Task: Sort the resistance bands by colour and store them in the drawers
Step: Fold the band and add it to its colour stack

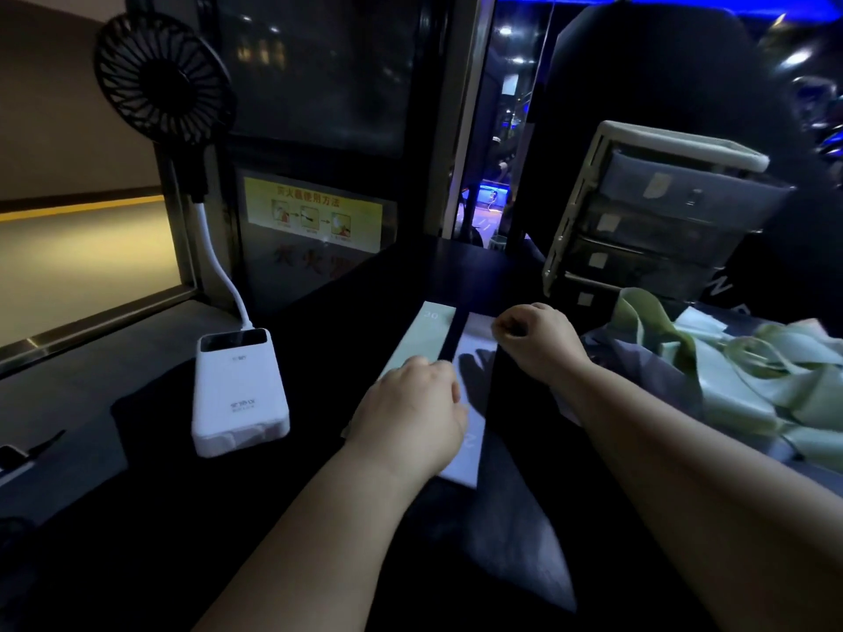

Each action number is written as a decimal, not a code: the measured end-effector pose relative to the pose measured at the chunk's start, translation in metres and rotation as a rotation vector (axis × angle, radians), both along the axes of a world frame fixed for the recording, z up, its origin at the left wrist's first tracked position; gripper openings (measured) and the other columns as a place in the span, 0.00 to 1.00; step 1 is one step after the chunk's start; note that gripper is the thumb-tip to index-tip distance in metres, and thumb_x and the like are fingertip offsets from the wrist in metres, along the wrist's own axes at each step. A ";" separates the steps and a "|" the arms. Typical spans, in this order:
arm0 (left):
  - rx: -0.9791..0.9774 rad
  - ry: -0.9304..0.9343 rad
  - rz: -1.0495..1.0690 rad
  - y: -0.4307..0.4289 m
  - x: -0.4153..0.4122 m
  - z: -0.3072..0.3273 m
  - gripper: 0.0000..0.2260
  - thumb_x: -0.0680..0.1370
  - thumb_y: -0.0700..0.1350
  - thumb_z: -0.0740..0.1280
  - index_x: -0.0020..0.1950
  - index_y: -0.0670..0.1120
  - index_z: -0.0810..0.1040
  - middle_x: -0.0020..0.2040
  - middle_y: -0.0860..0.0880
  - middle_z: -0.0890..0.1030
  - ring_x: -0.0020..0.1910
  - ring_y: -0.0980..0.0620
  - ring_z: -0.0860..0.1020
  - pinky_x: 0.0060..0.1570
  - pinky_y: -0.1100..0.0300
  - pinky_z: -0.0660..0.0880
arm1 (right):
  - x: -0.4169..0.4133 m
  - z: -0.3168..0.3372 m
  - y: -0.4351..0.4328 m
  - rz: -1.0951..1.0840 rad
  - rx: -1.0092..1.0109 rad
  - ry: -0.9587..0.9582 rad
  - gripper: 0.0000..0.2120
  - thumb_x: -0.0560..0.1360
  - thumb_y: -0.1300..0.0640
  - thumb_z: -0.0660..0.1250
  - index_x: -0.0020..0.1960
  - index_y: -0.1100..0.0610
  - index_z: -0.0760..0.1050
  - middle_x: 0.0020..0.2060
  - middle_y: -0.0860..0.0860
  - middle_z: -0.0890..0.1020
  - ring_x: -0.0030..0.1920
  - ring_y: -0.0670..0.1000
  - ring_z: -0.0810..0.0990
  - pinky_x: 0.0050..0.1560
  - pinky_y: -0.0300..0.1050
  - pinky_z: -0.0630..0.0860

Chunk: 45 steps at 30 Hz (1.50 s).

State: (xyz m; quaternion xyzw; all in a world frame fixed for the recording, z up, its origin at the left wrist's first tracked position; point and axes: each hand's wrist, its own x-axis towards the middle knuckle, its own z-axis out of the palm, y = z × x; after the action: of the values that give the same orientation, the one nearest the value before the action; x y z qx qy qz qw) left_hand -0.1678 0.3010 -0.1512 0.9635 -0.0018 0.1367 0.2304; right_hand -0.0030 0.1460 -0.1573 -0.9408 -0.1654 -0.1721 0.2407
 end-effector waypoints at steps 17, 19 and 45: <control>0.003 0.026 -0.108 -0.150 0.043 0.027 0.12 0.79 0.51 0.63 0.59 0.48 0.75 0.58 0.46 0.77 0.58 0.43 0.75 0.53 0.51 0.73 | -0.066 0.042 -0.170 -0.086 -0.081 -0.308 0.04 0.70 0.59 0.72 0.44 0.52 0.83 0.45 0.54 0.82 0.51 0.60 0.77 0.50 0.47 0.71; -0.016 0.042 -0.093 -0.168 0.055 0.035 0.12 0.79 0.51 0.63 0.60 0.48 0.74 0.58 0.46 0.77 0.59 0.42 0.75 0.51 0.51 0.73 | -0.068 0.035 -0.185 -0.165 0.029 -0.300 0.05 0.70 0.59 0.72 0.45 0.52 0.83 0.46 0.52 0.82 0.53 0.60 0.76 0.49 0.46 0.70; -0.105 -0.058 -0.115 -0.233 0.098 0.029 0.14 0.79 0.47 0.62 0.64 0.46 0.68 0.67 0.44 0.67 0.67 0.42 0.65 0.65 0.49 0.64 | -0.057 0.040 -0.241 -0.369 0.098 -0.167 0.09 0.72 0.53 0.70 0.52 0.48 0.81 0.49 0.48 0.80 0.54 0.54 0.77 0.56 0.52 0.74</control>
State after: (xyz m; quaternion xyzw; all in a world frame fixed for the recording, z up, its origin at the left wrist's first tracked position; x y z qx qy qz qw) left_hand -0.0700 0.0677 -0.1220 0.9440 -0.0566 0.1512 0.2879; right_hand -0.0603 -0.0954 -0.1176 -0.9248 -0.0009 -0.2984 0.2359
